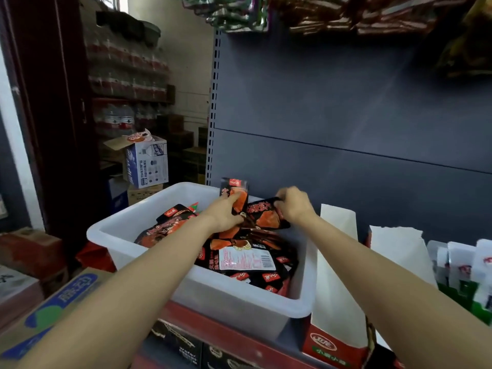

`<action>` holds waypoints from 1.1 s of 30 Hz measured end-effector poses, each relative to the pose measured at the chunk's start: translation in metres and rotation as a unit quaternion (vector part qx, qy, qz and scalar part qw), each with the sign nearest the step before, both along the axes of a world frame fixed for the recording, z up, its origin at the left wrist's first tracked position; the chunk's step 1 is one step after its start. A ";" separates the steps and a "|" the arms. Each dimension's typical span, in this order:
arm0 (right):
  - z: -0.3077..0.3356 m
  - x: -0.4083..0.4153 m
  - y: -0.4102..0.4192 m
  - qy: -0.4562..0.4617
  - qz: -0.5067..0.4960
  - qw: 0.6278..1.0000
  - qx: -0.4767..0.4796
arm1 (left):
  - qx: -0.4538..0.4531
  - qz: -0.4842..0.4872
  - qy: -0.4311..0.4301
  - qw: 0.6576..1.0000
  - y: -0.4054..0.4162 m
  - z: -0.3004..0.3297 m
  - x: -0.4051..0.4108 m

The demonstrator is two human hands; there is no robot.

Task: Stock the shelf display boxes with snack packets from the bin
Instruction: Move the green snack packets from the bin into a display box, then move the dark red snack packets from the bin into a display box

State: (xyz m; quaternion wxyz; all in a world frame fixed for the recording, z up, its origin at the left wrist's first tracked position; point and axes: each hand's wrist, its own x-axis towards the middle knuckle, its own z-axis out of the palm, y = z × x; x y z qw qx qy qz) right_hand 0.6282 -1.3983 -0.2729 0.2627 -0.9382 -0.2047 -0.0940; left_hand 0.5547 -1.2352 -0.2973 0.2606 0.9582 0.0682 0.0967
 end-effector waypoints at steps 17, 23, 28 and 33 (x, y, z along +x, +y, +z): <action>0.076 -0.104 -0.103 -0.144 0.044 0.973 0.173 | -0.099 -0.097 -0.296 0.945 -0.110 0.053 -0.058; 0.091 -0.128 -0.174 -0.149 0.027 0.983 0.100 | -0.206 -0.147 -0.237 0.938 -0.168 0.057 -0.061; 0.099 -0.132 -0.211 -0.189 -0.003 0.981 0.039 | -0.189 -0.168 -0.126 0.959 -0.199 0.047 -0.047; 0.101 -0.117 -0.224 -0.151 -0.006 0.987 -0.057 | -0.158 -0.200 -0.030 0.966 -0.213 0.040 -0.037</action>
